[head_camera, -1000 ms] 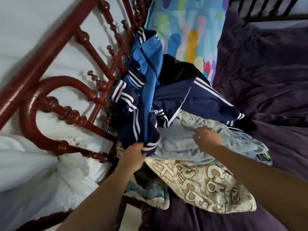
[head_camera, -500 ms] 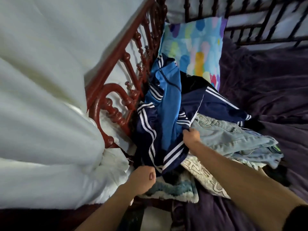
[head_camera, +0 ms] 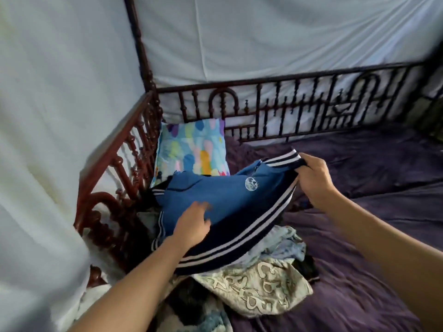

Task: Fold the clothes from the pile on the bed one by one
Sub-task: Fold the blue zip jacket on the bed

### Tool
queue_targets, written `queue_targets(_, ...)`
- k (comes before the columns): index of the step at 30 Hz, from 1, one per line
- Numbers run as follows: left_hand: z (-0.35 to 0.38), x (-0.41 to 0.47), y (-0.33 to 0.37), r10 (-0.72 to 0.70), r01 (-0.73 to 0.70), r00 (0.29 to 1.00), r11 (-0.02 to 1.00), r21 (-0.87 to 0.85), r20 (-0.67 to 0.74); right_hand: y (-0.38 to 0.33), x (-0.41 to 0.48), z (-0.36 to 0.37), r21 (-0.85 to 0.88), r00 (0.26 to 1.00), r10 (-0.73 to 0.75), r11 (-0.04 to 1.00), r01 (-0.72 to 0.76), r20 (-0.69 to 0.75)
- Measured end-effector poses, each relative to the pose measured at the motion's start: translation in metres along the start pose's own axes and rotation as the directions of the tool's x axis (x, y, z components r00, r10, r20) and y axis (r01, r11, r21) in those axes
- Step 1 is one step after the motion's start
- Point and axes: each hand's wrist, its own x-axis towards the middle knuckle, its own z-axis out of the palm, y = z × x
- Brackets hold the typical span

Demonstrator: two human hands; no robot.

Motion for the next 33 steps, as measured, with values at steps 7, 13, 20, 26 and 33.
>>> queue_targets(7, -0.034, 0.053, 0.144, 0.134, -0.123, 0.991, 0.869, -0.479, -0.011, -0.057, -0.010, -0.094, 0.254, 0.993, -0.022, 0.967, -0.009, 0.120)
queue_targets(13, -0.016, 0.056, 0.259, 0.121, 0.377, 0.847, 0.549, -0.746, 0.518, -0.082, 0.000, -0.187, 0.577, 0.981, 0.001, 0.809, -0.115, 0.194)
queue_targets(20, 0.044, 0.076, 0.323, 0.303, 0.202, 0.872, 0.492, -0.847, 0.384, -0.058, 0.028, -0.280, 0.574, 0.986, 0.144, 0.801, -0.169, 0.089)
queue_targets(26, 0.013, 0.105, 0.331, 0.072, 0.019, 0.997, 0.223, -0.975, 0.036, -0.017, 0.043, -0.330, 0.048, 0.978, 0.136, 0.990, -0.130, -0.160)
queue_targets(33, 0.010, 0.096, 0.364, 0.153, 0.054, 0.975, 0.536, -0.843, 0.160, -0.016, 0.056, -0.333, -0.036, 0.961, 0.091, 0.994, -0.104, -0.262)
